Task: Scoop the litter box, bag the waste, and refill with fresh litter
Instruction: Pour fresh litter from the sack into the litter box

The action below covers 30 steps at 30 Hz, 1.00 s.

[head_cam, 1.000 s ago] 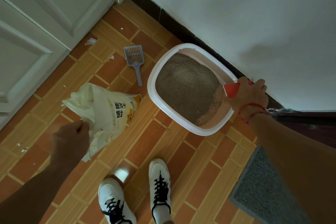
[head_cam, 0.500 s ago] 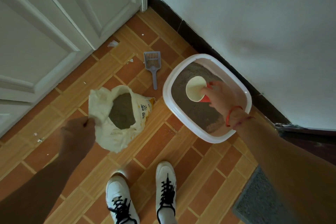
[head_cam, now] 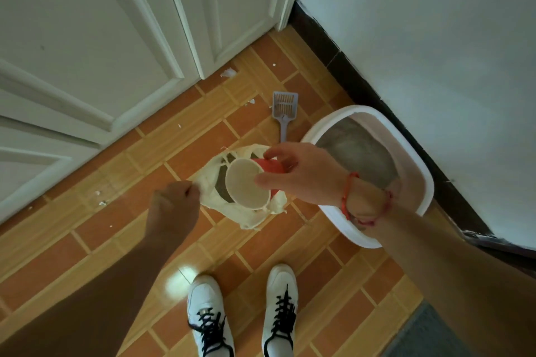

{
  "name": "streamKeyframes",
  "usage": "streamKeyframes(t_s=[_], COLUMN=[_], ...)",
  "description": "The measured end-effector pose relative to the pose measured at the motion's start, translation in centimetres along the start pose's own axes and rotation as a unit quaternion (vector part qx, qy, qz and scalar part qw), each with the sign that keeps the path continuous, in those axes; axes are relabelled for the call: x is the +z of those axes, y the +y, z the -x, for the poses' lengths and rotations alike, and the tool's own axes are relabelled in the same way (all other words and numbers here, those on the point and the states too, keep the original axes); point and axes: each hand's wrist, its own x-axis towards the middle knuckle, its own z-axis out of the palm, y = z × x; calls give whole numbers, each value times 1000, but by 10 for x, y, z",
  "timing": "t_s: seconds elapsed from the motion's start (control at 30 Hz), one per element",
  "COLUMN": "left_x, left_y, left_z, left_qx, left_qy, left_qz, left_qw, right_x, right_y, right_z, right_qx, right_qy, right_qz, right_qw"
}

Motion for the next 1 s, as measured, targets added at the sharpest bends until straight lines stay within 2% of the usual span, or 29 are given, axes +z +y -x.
streamKeyframes(t_s=[0.13,0.27,0.37,0.5,0.6,0.7,0.83,0.93,1.0], left_x=[-5,-2,-4,-7,-2,4,12,13,16], left_y=[1,-2,-2,-8,-17,-26,-36,-40,-43], left_z=[3,1,3,3,-1,-5,-10,-14,-16], left_qx=[45,5,36,72,118,152,192,196,204], left_qy=[-7,-10,-6,-13,-5,0,14,17,21], left_qz=[10,48,68,82,92,99,109,124,133], left_qw=[999,999,997,994,989,983,975,972,970], right_x=[21,55,77,113,127,143,167,170,176], right_y=[-8,-12,-14,3,21,40,65,79,99], right_z=[-16,-45,-66,-96,-118,-142,-170,-183,-197], right_qx=[53,96,107,73,88,31,3,13,21], right_qy=[-95,-130,-86,-90,-62,-29,-6,61,84], right_qz=[142,208,261,467,477,496,512,565,562], right_qw=[984,965,955,877,872,867,859,823,822])
